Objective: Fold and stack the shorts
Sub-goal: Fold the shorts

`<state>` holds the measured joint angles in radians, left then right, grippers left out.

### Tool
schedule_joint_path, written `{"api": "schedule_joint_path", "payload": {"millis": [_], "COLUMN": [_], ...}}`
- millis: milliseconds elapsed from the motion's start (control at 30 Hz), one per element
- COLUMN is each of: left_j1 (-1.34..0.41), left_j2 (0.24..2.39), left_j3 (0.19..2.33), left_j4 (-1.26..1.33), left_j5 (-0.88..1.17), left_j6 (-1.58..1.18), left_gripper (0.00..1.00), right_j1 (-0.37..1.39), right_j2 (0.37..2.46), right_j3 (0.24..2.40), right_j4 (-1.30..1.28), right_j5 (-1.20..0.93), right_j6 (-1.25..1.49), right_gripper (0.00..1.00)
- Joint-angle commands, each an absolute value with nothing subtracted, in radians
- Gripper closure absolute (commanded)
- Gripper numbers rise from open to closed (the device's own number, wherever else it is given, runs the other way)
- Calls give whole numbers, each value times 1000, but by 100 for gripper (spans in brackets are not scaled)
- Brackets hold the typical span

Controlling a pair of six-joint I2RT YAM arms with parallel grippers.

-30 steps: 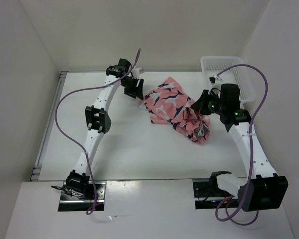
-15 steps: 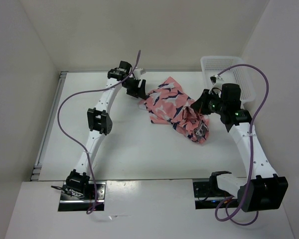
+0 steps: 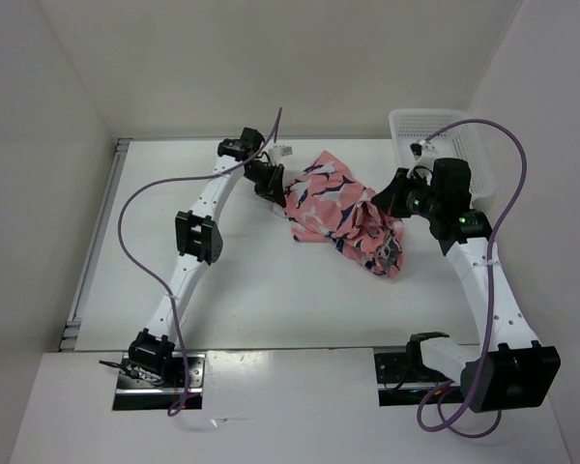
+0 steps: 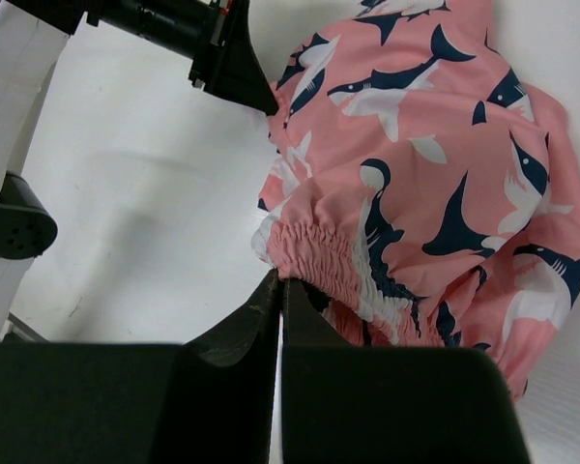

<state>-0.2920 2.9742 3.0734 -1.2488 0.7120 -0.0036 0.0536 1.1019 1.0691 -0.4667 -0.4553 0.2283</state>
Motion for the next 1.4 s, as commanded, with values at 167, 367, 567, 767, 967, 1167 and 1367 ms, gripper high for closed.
{"api": "schedule_joint_path", "payload": {"millis": [167, 367, 567, 767, 967, 1167, 1367], "left_j1": [-246, -106, 21, 141, 247, 258, 258], "left_j2": [2877, 2645, 2430, 2289, 2188, 2143, 1911], "left_j3": [3134, 3134, 3134, 3134, 3134, 3134, 2737], "left_j4": [-1164, -996, -835, -784, -903, -1291, -1231], "left_j5": [703, 712, 727, 658, 658, 733, 703], "left_j6": [0, 0, 0, 0, 0, 0, 0], "left_gripper": [100, 100, 100, 100, 100, 100, 100], "right_j1": [46, 46, 55, 77, 118, 179, 245], "right_j2": [1083, 1181, 1484, 1715, 1730, 1468, 1244], "right_j3": [1129, 1213, 1638, 2155, 2085, 1573, 1197], "right_j4": [-443, -325, -265, -288, -250, -198, -284], "right_j5": [-428, -360, -360, -368, -439, -439, -376], "right_j6": [206, 258, 253, 224, 252, 222, 256], "right_gripper": [100, 100, 100, 100, 100, 100, 100]}}
